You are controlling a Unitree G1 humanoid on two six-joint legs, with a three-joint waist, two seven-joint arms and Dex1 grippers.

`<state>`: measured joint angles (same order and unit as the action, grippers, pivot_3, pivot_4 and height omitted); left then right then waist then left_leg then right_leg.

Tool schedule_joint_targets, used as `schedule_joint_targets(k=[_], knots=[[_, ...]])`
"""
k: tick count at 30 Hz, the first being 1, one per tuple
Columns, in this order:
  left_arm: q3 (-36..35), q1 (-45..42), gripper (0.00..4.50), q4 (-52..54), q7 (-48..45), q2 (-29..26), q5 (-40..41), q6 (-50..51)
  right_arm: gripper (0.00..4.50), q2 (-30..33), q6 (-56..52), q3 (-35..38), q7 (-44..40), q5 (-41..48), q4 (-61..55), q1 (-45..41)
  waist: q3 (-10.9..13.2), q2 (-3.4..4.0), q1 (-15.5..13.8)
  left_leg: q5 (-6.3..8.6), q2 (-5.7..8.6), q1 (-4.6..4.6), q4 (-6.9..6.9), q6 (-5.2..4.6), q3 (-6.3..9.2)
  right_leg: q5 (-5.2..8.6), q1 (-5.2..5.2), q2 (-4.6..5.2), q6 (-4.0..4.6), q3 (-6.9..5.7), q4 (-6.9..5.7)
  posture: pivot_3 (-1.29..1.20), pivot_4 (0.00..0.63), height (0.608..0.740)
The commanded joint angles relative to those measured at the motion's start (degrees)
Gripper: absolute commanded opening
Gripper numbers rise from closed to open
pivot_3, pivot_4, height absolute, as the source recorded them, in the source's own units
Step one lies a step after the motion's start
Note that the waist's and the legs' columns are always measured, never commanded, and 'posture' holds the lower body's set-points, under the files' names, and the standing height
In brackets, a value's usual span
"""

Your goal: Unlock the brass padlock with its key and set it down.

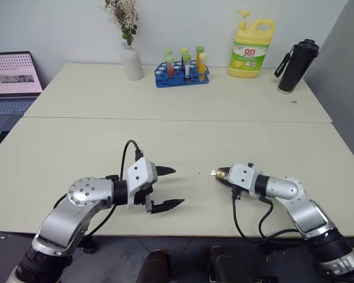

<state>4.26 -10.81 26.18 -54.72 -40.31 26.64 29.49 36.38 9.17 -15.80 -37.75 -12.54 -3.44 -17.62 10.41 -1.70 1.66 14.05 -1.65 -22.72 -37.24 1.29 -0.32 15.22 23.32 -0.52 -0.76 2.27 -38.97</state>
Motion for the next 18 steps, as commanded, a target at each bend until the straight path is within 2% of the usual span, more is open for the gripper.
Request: schedule_joint_targets(k=[1, 4, 6, 18], knots=[[-1.6, -3.2, 4.50, 0.3, 0.6, 1.3, 4.2, 3.1, 0.94, 3.6, 17.6, 1.2, 10.6, -11.2, 2.4, -3.9, 0.0, 0.00, 0.1, 0.00, 0.00, 0.02, 0.01, 0.00, -0.02, 0.00, 0.00, 0.00, 0.00, 0.01, -0.01, 0.00, 0.150, 0.740], [-1.3, -7.1, 4.50, -1.3, 0.8, 2.8, 6.5, 5.8, 0.94, 6.0, 27.5, 1.1, 19.6, -19.8, 6.1, -6.7, 0.0, -0.01, 0.1, -0.01, -0.01, 0.03, 0.06, 0.02, -0.02, 0.01, 0.00, -0.05, 0.01, 0.03, 0.01, 0.00, 0.150, 0.740], [-0.7, -9.5, 4.50, -2.6, 0.3, 3.3, 6.9, 6.6, 0.94, 6.6, 31.5, 1.0, 22.8, -22.5, 8.0, -7.9, 0.0, -0.01, 0.1, -0.01, -0.01, 0.01, 0.07, 0.03, -0.03, 0.01, 0.03, -0.06, 0.02, 0.04, 0.01, 0.00, 0.150, 0.740], [2.8, -20.0, 4.50, -10.1, -3.4, 5.0, 6.3, 8.4, 0.94, 4.9, 38.5, 1.2, 23.4, -20.8, 9.3, -10.0, 0.0, -0.01, 0.1, -0.02, 0.00, 0.02, 0.04, 0.03, -0.08, 0.00, 0.02, -0.04, 0.04, 0.14, -0.01, 0.00, 0.150, 0.740]])
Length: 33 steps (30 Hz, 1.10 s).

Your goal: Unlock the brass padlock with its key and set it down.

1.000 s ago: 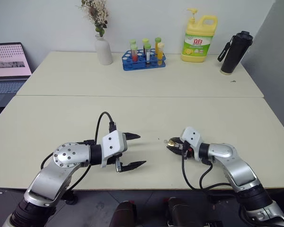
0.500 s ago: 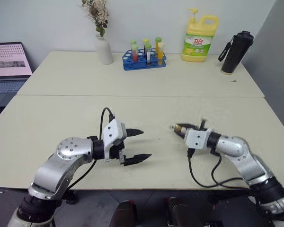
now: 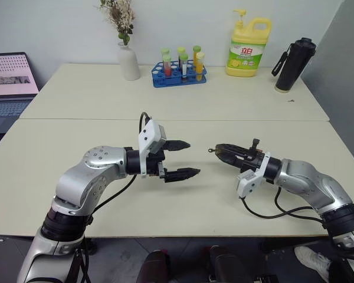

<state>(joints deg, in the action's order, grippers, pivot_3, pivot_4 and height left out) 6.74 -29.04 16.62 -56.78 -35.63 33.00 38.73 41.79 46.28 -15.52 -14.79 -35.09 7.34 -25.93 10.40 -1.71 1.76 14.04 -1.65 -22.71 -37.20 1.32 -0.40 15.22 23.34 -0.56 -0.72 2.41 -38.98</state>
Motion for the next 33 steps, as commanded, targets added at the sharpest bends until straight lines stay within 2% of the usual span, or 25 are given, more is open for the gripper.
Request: schedule_joint_targets(k=[1, 8, 30, 33], knots=[[0.5, -2.3, 4.50, -1.1, -1.3, 0.5, -0.3, -0.9, 0.94, -0.5, 1.7, 0.9, 0.5, 1.6, -1.3, -1.8, 0.0, 0.00, 0.0, 0.00, 0.00, 0.00, 0.00, 0.00, 0.00, 0.00, 0.00, 0.00, 0.00, 0.00, 0.00, 0.00, 0.150, 0.740], [4.3, -6.6, 4.50, -6.6, -2.8, 3.6, -3.5, -2.4, 0.94, -1.3, 2.9, 0.9, -0.1, 2.3, -1.0, -1.9, 0.0, 0.00, -0.1, 0.00, 0.02, -0.02, -0.04, 0.00, 0.01, -0.01, -0.01, 0.01, 0.01, -0.01, -0.01, 0.00, 0.150, 0.740], [5.1, -12.3, 4.50, -16.7, -7.7, 7.4, -7.2, -6.2, 0.94, -1.0, 4.2, 1.3, -1.9, 4.1, -1.3, -1.8, 0.0, 0.00, 0.0, 0.00, 0.01, -0.01, -0.06, 0.00, 0.00, -0.03, -0.01, -0.01, 0.05, 0.00, -0.03, 0.00, 0.150, 0.740], [5.4, -12.5, 3.92, -17.3, -8.2, 7.7, -7.7, -6.7, 0.94, -1.0, 4.1, 1.4, -2.2, 4.3, -1.4, -1.7, 0.0, 0.00, 0.0, 0.00, 0.01, -0.02, -0.06, 0.00, 0.01, -0.03, -0.01, -0.01, 0.06, 0.00, -0.03, 0.00, 0.150, 0.740]])
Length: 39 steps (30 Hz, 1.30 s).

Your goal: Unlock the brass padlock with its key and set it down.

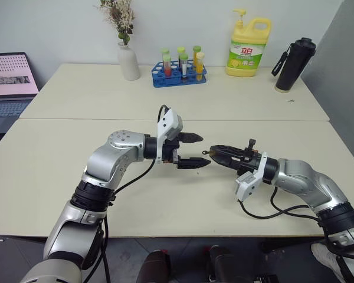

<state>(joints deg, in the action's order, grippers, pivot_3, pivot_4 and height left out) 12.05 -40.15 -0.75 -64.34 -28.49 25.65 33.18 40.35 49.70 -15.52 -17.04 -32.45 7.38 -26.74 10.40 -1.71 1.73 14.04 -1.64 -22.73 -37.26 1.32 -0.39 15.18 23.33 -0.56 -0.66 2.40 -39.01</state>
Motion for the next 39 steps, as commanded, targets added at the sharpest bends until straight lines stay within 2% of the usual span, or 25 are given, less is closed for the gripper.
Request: schedule_joint_targets(k=[1, 12, 28, 35, 39], knots=[[0.2, -1.3, 3.56, -0.1, -0.9, 0.7, -0.5, -1.3, 0.94, 0.4, 0.8, 1.4, 0.0, 1.7, -1.5, -0.9, 0.0, 0.00, 0.0, 0.00, 0.00, 0.00, -0.01, 0.00, 0.00, 0.00, 0.00, 0.00, 0.00, 0.00, 0.00, 0.00, 0.150, 0.740], [1.4, -1.5, 0.03, -1.9, -2.5, 1.5, -2.7, -3.1, 0.94, 0.7, 0.9, 1.5, -1.2, 3.2, -2.1, -0.5, 0.0, 0.00, 0.0, 0.00, 0.00, 0.00, -0.01, 0.00, 0.00, 0.00, 0.00, 0.00, 0.01, 0.01, 0.00, 0.00, 0.150, 0.740], [1.7, -1.2, 0.00, -2.5, -2.4, 1.9, -5.8, -7.3, 0.94, 0.9, 1.4, 1.2, -3.6, 4.4, -1.9, -0.1, 0.0, 0.00, 0.0, 0.00, 0.00, -0.01, -0.03, 0.00, 0.01, -0.01, 0.00, 0.00, 0.02, 0.00, -0.01, 0.00, 0.150, 0.740], [2.6, -0.6, 0.00, -2.3, -1.9, 1.8, -11.1, -18.8, 0.94, 0.7, 0.8, 1.3, -4.7, 5.4, -1.8, 0.1, 0.0, 0.00, 0.0, 0.00, 0.00, -0.01, -0.03, 0.00, -0.01, -0.13, 0.00, 0.00, 0.22, 0.01, -0.01, 0.00, 0.150, 0.740], [4.0, 0.5, 0.00, -2.8, -1.6, 1.3, -16.6, -31.0, 0.94, 0.7, 0.6, 1.3, -4.9, 5.7, -1.9, 0.4, 0.0, 0.00, 0.0, 0.00, 0.00, -0.01, -0.03, 0.00, -0.02, -0.13, 0.00, 0.00, 0.23, 0.01, -0.01, 0.00, 0.150, 0.740]])
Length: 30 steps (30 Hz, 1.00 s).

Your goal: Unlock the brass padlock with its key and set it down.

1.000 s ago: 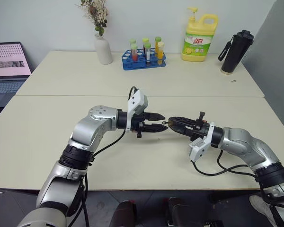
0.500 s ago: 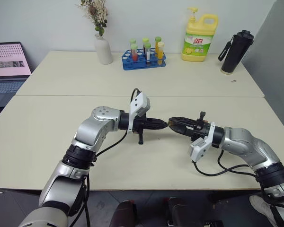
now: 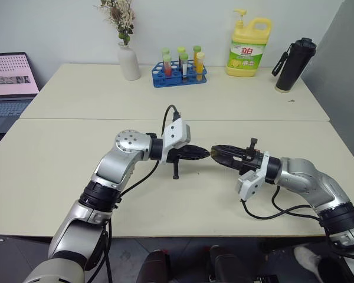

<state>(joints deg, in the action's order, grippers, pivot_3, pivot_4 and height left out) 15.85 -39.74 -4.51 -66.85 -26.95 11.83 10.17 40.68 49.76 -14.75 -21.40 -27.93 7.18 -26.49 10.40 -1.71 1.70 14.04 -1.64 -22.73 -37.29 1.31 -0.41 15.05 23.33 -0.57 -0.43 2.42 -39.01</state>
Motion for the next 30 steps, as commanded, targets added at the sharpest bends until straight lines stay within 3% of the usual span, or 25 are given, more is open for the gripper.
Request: schedule_joint_targets(k=[1, 6, 11, 18, 22, 30], knots=[[-0.1, 0.4, 0.00, 0.9, 1.5, 0.2, -3.1, -9.2, 0.94, 0.3, 0.4, 0.5, -0.7, 1.4, -1.7, 0.2, 0.0, 0.00, 0.0, 0.00, 0.00, 0.00, 0.00, 0.00, 0.00, 0.00, 0.00, 0.00, 0.00, 0.01, 0.00, 0.00, 0.150, 0.740], [0.2, 2.0, 0.00, -1.0, 3.9, 0.3, -8.3, -21.9, 0.94, 0.1, 0.0, 0.7, -0.9, 1.7, -1.6, 0.2, 0.0, 0.00, 0.0, 0.00, 0.00, 0.00, 0.00, 0.00, -0.02, 0.00, 0.00, 0.01, 0.00, 0.02, 0.00, 0.00, 0.150, 0.740], [-0.7, 1.9, 0.00, -3.2, 5.3, 1.2, -8.4, -24.6, 0.94, -0.3, -0.1, 0.7, -1.1, 1.8, -1.6, 0.1, 0.0, 0.00, 0.0, 0.00, 0.00, 0.00, 0.00, -0.01, -0.03, -0.01, -0.01, 0.00, 0.00, 0.01, 0.00, 0.00, 0.150, 0.740], [-1.5, 2.1, 0.00, -0.7, 2.8, 1.4, -2.1, -10.8, 0.94, -0.2, 0.2, 0.7, -1.1, 1.5, -1.6, 0.0, 0.0, 0.00, 0.0, 0.00, 0.00, 0.00, 0.00, -0.01, -0.02, 0.00, 0.00, -0.01, -0.01, 0.00, 0.00, 0.00, 0.150, 0.740], [-2.5, 1.1, 0.81, 1.3, 2.3, 0.8, 2.5, 0.6, 0.94, -0.1, 0.3, 0.8, -1.2, 1.5, -1.6, 0.0, 0.0, 0.00, 0.0, 0.00, -0.01, -0.01, -0.01, -0.01, 0.00, 0.01, -0.01, -0.01, -0.02, -0.02, -0.01, 0.00, 0.150, 0.740], [-6.1, 0.0, 3.26, 4.8, 2.0, -1.6, 12.8, 24.4, 0.94, 0.2, 0.7, 0.9, -1.4, 1.8, -1.2, 0.1, 0.0, 0.00, 0.1, 0.00, -0.03, 0.00, -0.02, -0.01, 0.05, 0.14, -0.01, -0.03, -0.26, -0.04, -0.02, 0.00, 0.150, 0.740]])
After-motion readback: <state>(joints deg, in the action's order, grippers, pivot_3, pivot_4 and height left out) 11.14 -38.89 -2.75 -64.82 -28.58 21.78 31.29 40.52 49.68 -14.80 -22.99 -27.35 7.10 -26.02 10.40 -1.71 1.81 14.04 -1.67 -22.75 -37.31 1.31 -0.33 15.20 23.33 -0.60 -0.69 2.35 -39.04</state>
